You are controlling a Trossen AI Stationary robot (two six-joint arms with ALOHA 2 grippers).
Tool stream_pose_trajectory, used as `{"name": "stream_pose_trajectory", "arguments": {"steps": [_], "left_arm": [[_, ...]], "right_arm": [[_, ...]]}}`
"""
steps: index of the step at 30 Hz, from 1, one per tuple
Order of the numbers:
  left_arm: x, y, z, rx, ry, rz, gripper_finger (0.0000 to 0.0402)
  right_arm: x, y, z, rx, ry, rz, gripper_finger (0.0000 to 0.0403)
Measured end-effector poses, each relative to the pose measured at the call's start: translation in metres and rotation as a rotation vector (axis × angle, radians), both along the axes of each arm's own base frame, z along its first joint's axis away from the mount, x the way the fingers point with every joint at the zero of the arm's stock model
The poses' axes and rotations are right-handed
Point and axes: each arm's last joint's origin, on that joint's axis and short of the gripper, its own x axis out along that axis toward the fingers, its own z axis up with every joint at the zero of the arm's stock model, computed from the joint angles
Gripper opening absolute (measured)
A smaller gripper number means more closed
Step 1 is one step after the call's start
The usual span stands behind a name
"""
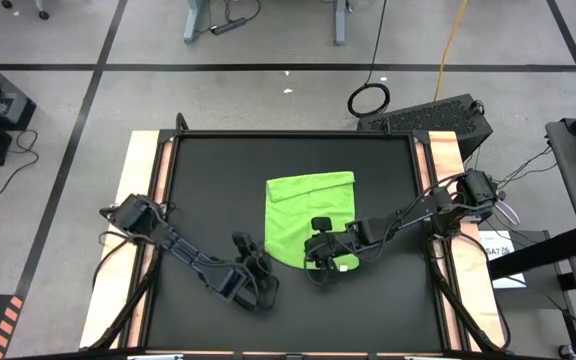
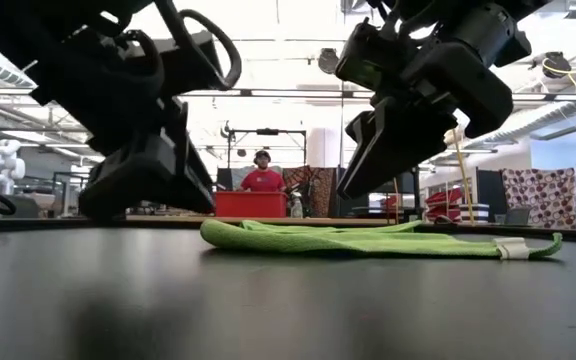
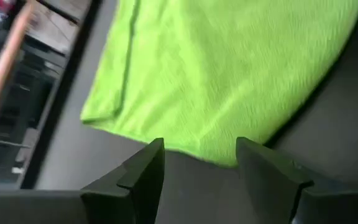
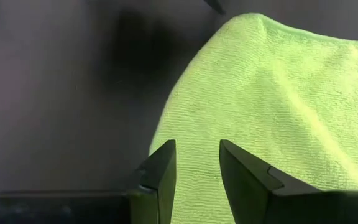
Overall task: Roll towel into tight, uniform cylinder
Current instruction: Fold the green towel
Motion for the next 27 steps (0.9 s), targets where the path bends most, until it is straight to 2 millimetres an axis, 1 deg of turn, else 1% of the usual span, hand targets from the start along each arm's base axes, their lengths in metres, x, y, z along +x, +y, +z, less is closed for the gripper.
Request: {"name": "stream_pose_trajectory", "arguments": {"steps": [2, 5, 7, 10, 12, 16, 21, 24, 27], "left_arm": [[-0.001, 0.003, 0.002, -0.044, 0.002, 0.006, 0.0205], [-0.009, 0.009, 0.004, -0.134, -0.026, 0.012, 0.0205], [-0.014, 0.011, 0.004, -0.209, -0.075, 0.001, 0.0205], [-0.024, 0.016, 0.009, -0.300, -0.162, -0.016, 0.0205], [-0.034, 0.022, 0.010, -0.350, -0.189, -0.029, 0.0205], [-0.047, 0.036, 0.002, -0.478, -0.238, -0.066, 0.0205], [-0.054, 0.056, -0.016, -0.607, -0.284, -0.080, 0.0205], [-0.054, 0.060, -0.017, -0.637, -0.330, -0.108, 0.0205], [-0.053, 0.063, -0.018, -0.637, -0.316, -0.127, 0.0205]], "right_arm": [[0.000, -0.002, 0.000, 0.000, 0.002, -0.004, 0.0114], [0.000, -0.002, 0.000, -0.001, 0.002, -0.002, 0.0114], [0.000, -0.002, 0.000, -0.005, 0.002, 0.004, 0.0114], [0.000, -0.002, 0.000, -0.011, 0.002, 0.015, 0.0114], [0.000, -0.002, 0.000, -0.020, 0.004, 0.023, 0.0114], [0.001, -0.004, 0.000, -0.044, 0.002, 0.044, 0.0114], [0.004, -0.013, 0.000, -0.051, -0.010, 0.018, 0.0114], [0.006, -0.020, 0.001, -0.052, -0.027, -0.001, 0.0114], [0.010, -0.026, 0.004, -0.052, -0.062, -0.014, 0.0114]]}}
